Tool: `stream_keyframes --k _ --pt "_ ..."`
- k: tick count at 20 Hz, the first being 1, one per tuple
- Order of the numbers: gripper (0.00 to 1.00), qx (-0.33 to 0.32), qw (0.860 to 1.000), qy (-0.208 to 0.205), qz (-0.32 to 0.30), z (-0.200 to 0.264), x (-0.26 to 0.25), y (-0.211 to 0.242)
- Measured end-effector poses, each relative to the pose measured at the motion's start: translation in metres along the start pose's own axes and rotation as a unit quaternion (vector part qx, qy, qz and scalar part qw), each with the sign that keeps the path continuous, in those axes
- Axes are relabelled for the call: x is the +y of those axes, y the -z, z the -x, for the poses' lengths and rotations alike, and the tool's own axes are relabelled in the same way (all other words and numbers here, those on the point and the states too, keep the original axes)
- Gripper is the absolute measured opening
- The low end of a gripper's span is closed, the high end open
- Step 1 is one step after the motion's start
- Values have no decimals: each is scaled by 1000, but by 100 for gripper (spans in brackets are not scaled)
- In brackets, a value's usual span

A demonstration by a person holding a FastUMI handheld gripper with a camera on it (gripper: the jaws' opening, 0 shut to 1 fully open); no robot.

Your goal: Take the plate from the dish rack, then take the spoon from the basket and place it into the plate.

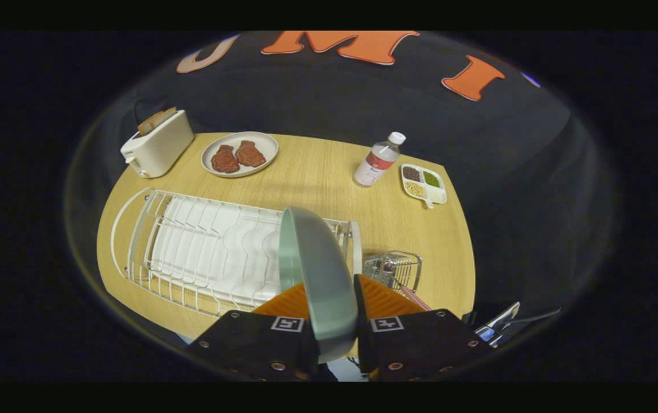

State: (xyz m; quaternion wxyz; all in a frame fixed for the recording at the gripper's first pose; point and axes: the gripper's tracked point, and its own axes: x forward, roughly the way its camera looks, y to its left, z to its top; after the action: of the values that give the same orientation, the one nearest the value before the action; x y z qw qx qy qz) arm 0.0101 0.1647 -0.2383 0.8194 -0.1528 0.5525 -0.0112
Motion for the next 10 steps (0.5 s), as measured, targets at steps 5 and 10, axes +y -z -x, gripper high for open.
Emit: stream_keyframes --k 5,10 --pt "28 -22 997 -58 -52 47 -4 20" --pt "28 -16 991 -102 -88 60 -2 70"
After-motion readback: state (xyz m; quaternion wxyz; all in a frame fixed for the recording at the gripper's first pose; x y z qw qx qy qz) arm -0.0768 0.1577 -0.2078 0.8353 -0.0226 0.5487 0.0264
